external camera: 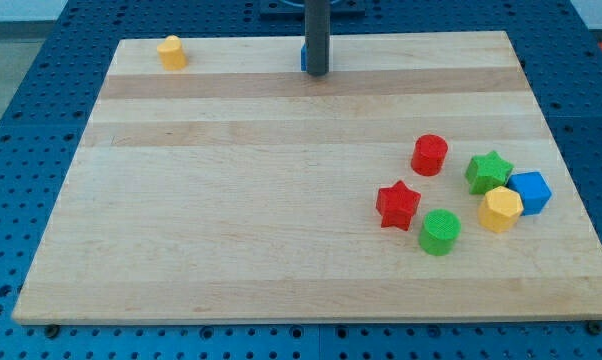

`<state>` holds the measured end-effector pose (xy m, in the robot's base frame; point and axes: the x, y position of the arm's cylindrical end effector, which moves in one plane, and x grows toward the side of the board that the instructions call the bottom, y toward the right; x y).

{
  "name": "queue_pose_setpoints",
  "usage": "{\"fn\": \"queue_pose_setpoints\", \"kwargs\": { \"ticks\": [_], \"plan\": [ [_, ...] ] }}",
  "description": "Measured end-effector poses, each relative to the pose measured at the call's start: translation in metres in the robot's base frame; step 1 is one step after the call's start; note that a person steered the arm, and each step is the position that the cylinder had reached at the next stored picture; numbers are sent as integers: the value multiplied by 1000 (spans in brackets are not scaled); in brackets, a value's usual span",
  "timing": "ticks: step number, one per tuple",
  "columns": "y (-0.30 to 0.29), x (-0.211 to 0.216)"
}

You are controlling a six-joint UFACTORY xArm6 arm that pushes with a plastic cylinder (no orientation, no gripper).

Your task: Place your arm at the bottom of the hexagon

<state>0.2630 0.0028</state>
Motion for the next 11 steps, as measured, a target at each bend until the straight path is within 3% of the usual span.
{"fn": "queue_pose_setpoints", "kwargs": {
  "ticks": [2,3,6,8,9,11],
  "plan": [
    [0,-1],
    [0,23],
    [0,145],
    [0,265],
    [22,319],
    [133,335]
  ]
}}
